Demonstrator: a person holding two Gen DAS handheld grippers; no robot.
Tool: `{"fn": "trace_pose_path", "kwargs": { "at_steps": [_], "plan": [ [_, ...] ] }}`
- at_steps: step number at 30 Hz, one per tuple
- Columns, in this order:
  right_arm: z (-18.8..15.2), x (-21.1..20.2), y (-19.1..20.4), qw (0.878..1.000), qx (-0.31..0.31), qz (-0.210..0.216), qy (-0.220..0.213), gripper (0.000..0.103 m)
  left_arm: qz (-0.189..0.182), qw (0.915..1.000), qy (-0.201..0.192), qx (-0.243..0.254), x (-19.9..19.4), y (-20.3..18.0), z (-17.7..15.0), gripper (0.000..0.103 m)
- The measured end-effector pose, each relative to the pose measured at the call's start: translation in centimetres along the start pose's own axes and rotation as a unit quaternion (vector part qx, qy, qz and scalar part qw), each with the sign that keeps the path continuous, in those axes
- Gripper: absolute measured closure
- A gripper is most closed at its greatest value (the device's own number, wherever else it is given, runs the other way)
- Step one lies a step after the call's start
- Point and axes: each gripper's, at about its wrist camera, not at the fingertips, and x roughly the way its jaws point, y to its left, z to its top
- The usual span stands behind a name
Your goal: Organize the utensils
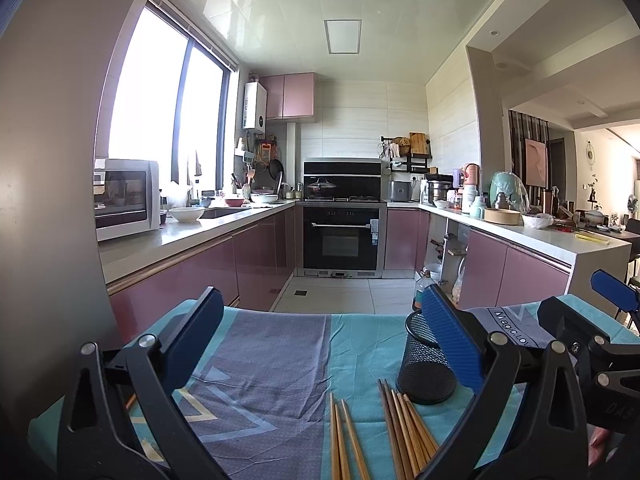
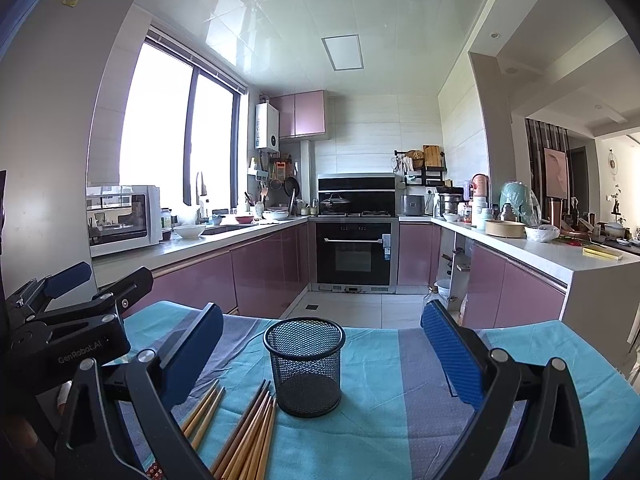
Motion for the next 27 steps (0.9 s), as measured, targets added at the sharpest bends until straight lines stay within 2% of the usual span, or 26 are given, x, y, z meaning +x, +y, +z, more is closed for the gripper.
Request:
{"fn": "trace_pose_path", "kwargs": {
  "at_steps": [27],
  "plan": [
    [-0.01, -0.3, -0.15, 1.0, -0.001, 0.0, -0.009, 0.007, -0.001, 1.0, -0.001, -0.003, -0.11, -0.16, 0.25, 0.005]
  ]
}}
